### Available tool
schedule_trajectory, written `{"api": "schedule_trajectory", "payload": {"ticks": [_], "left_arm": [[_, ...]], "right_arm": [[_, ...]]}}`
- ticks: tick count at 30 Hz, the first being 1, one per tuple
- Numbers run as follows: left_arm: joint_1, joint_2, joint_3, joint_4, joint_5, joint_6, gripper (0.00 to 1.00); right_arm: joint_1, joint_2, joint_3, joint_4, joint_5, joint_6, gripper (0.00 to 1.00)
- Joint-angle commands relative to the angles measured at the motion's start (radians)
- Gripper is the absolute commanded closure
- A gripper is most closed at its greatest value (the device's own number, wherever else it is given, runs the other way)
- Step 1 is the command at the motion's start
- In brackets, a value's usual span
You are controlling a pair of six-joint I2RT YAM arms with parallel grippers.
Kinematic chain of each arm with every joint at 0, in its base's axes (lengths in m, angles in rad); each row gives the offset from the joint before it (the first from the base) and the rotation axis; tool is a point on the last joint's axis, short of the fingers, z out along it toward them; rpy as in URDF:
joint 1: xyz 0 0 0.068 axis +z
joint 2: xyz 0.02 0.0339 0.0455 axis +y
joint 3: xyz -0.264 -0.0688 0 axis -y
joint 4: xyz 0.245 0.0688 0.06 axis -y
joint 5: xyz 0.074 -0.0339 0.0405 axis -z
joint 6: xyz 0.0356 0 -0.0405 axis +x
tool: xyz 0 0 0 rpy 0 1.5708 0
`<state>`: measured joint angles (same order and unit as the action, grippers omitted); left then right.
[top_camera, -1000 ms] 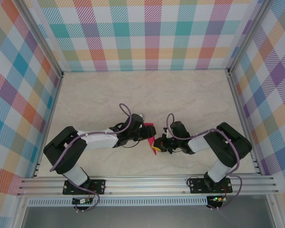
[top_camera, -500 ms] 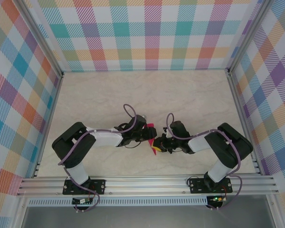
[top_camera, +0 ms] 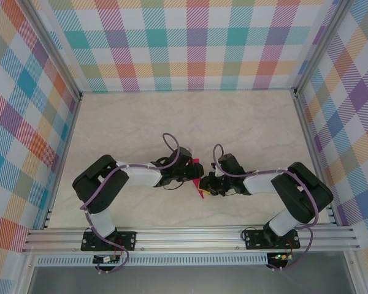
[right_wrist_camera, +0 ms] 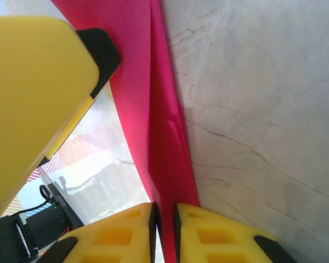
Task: Fold a paper plane with a square sheet of paper (pick it up from the middle)
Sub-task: Fold the wing for the fifth time at the center of the table.
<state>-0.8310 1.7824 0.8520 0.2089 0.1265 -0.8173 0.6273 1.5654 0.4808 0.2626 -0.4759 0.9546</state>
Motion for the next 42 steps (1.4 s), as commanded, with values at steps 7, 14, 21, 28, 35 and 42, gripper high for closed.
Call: {"api": "schedule_trajectory", "payload": {"ticks": [7,14,21,28,35,42], "left_arm": [[-0.004,0.033,0.029,-0.052,0.011,0.018,0.52],[-0.005,0.060,0.049,-0.109,0.015,0.020,0.52],[-0.004,0.085,0.041,-0.126,0.021,0.000,0.53],[-0.005,0.108,0.077,-0.160,0.041,0.018,0.53],[-0.004,0.117,0.094,-0.175,0.049,0.022,0.53],[-0.004,0.120,0.097,-0.176,0.053,0.020,0.53]], "right_arm": [[-0.005,0.033,-0.002,-0.111,0.059,-0.013,0.90],[-0.005,0.045,0.006,-0.197,0.094,-0.018,0.94],[-0.005,-0.013,-0.005,-0.197,0.076,-0.008,0.88],[-0.005,-0.165,0.004,-0.240,0.105,-0.005,0.82],[-0.005,-0.247,-0.019,-0.181,0.076,0.035,0.97],[-0.005,-0.167,-0.002,-0.038,-0.024,0.072,0.99]]}}
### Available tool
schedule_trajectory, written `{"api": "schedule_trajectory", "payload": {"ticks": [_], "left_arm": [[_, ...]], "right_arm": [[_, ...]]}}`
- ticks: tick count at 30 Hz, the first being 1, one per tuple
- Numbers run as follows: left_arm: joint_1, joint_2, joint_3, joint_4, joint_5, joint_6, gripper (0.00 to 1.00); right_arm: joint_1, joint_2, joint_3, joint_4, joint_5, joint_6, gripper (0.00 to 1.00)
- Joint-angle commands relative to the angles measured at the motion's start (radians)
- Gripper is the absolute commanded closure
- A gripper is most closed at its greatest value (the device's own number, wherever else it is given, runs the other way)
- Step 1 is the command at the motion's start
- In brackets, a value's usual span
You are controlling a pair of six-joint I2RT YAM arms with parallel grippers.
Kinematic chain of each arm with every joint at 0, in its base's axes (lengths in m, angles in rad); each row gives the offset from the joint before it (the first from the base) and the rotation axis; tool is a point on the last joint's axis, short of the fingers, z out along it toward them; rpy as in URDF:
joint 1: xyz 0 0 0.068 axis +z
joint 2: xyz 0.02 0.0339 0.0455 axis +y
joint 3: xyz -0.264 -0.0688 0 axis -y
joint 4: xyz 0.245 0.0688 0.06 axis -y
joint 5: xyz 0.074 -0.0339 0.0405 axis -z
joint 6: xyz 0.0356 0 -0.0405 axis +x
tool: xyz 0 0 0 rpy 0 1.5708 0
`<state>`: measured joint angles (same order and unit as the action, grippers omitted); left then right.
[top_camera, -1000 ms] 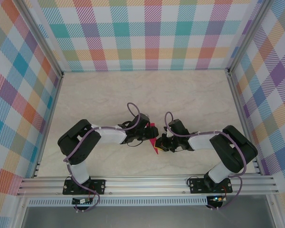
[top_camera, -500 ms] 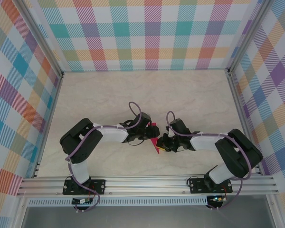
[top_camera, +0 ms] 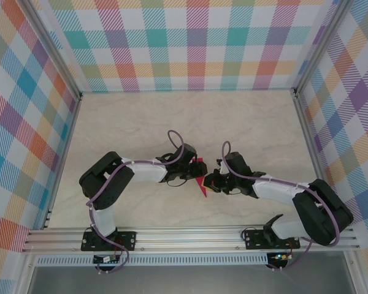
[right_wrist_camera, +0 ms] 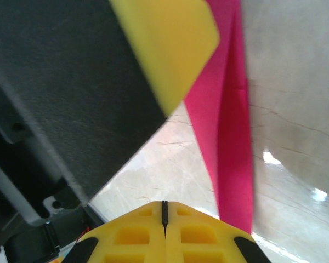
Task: Fold a paper plane with a square sheet of paper (pick it up from the middle)
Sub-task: Fold the wing for the fifth time at the center of the table.
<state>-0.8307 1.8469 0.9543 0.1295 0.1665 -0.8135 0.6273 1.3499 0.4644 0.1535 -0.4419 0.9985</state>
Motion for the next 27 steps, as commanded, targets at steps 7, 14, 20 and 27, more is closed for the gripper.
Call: {"api": "schedule_trajectory", "payload": {"ticks": [7,14,20,27], "left_arm": [[-0.005,0.064,0.009,-0.111,0.019,0.020,0.52],[-0.004,0.069,0.011,-0.125,0.016,0.023,0.52],[-0.004,0.080,0.015,-0.125,0.019,0.022,0.52],[-0.005,0.090,0.027,-0.144,0.018,0.016,0.52]], "right_arm": [[-0.005,0.154,0.039,0.005,-0.015,0.019,1.00],[-0.007,0.140,-0.021,-0.074,0.018,-0.025,1.00],[-0.008,0.158,-0.049,-0.108,0.007,-0.036,1.00],[-0.008,0.128,-0.062,-0.160,-0.039,-0.076,1.00]]}}
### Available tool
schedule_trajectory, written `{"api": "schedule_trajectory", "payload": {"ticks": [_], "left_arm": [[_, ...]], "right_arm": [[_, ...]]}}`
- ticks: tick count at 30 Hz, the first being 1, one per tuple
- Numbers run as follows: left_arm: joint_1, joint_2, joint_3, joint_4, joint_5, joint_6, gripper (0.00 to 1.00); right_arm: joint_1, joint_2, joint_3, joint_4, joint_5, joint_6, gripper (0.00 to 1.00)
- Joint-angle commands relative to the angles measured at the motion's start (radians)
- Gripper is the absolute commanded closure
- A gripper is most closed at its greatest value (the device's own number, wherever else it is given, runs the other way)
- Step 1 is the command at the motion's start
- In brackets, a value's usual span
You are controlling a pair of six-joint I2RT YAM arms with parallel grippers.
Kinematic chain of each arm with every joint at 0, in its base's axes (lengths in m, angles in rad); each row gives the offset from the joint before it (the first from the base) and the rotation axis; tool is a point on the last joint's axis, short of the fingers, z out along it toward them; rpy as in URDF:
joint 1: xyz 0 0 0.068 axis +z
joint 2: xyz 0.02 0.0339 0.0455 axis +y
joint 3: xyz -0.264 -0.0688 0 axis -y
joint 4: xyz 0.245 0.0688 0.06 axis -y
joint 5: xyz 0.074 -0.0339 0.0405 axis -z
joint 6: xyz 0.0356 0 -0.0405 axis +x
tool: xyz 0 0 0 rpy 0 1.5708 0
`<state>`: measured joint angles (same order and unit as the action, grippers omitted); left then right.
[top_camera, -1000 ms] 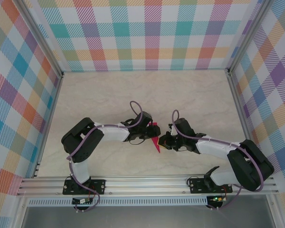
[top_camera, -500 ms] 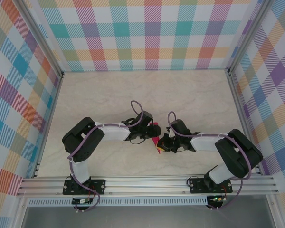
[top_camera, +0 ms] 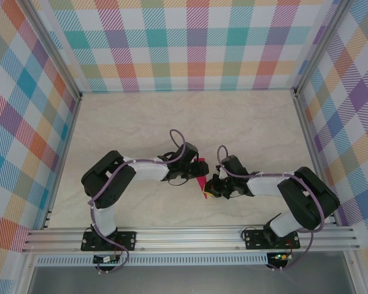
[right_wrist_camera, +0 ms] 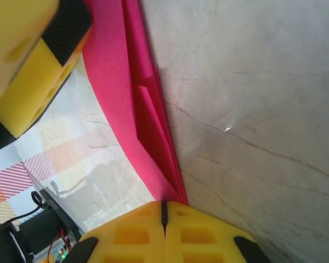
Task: Fold a paper plane with a square sheet of paper (pick it up from the middle)
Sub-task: Fold the wing for the fifth time at the center of the table.
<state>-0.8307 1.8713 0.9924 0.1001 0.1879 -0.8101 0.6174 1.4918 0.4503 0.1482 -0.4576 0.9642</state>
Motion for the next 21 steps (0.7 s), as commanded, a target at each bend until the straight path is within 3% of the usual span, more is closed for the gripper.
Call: {"api": "schedule_trajectory", "payload": {"ticks": [1,10,21], "left_arm": [[-0.005,0.065,-0.014,-0.116,-0.007,0.008,0.52],[-0.004,0.079,-0.018,-0.126,-0.003,-0.016,0.52],[-0.004,0.077,-0.018,-0.146,0.012,0.003,0.52]], "right_arm": [[0.002,-0.033,-0.054,-0.166,-0.018,-0.052,1.00],[0.002,-0.050,-0.042,-0.269,-0.069,-0.168,0.99],[0.001,-0.236,0.031,-0.294,0.072,-0.078,1.00]]}}
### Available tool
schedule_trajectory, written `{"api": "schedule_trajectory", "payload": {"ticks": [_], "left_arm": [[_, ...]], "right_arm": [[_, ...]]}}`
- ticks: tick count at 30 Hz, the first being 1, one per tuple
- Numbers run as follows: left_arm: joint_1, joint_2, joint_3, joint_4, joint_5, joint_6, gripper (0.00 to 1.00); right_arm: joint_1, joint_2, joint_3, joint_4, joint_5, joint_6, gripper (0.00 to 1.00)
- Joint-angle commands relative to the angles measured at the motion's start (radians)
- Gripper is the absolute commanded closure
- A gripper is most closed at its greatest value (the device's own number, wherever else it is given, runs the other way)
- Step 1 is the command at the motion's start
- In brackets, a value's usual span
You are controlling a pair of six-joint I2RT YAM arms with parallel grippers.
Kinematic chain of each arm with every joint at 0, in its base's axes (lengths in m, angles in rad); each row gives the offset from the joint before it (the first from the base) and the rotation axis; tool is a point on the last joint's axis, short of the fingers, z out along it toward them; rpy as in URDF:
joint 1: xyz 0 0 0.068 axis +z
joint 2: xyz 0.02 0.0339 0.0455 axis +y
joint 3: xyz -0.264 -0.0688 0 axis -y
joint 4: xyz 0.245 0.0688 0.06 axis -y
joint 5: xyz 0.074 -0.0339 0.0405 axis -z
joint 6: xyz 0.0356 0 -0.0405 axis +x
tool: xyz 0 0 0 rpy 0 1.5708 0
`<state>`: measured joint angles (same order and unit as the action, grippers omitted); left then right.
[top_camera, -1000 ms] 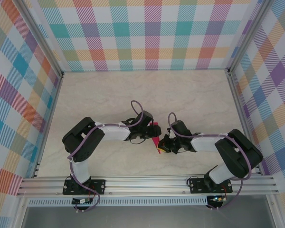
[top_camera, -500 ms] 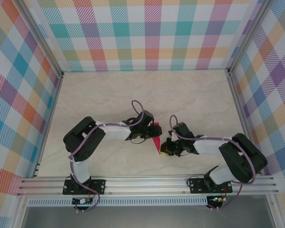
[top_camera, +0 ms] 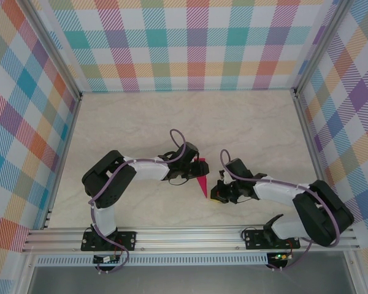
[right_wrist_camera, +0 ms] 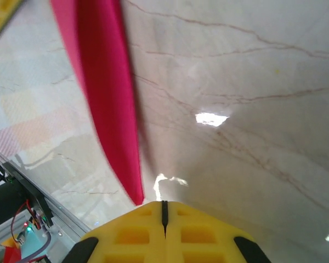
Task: Fold a paper plane with a square sheet of paper (pick it up from the middle)
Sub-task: Fold the wing for the fifth time at the center of the table.
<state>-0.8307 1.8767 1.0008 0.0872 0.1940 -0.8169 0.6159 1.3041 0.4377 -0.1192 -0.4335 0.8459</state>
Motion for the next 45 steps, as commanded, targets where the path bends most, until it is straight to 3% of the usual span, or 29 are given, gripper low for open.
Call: {"api": "schedule_trajectory", "payload": {"ticks": [1,9,14,18,22,28,34,41,45], "left_arm": [[-0.004,0.071,-0.026,-0.134,0.007,0.010,0.52],[-0.004,0.075,-0.016,-0.133,0.018,0.012,0.52],[-0.004,0.081,-0.008,-0.133,0.020,0.007,0.52],[-0.005,0.081,-0.005,-0.143,0.008,0.004,0.52],[-0.005,0.085,0.001,-0.150,0.009,0.005,0.52],[-0.004,0.101,0.015,-0.165,0.013,0.005,0.52],[-0.005,0.100,0.012,-0.161,0.016,0.005,0.52],[-0.005,0.101,0.004,-0.155,0.017,0.002,0.52],[-0.004,0.099,0.006,-0.152,0.024,0.001,0.52]], "right_arm": [[0.002,-0.052,0.045,0.011,0.044,0.063,1.00],[0.002,0.131,0.081,0.329,-0.044,0.253,1.00],[0.003,0.184,0.087,0.268,-0.004,0.245,1.00],[0.007,0.196,0.028,0.242,-0.058,0.224,1.00],[0.015,0.176,0.021,0.117,-0.114,0.095,1.00],[0.016,0.156,0.001,-0.044,-0.063,0.025,1.00],[0.016,0.144,-0.018,0.026,-0.103,0.075,1.00],[0.013,-0.074,0.007,0.071,0.056,0.192,1.00],[0.013,-0.054,0.051,0.112,0.065,0.219,0.97]]}}
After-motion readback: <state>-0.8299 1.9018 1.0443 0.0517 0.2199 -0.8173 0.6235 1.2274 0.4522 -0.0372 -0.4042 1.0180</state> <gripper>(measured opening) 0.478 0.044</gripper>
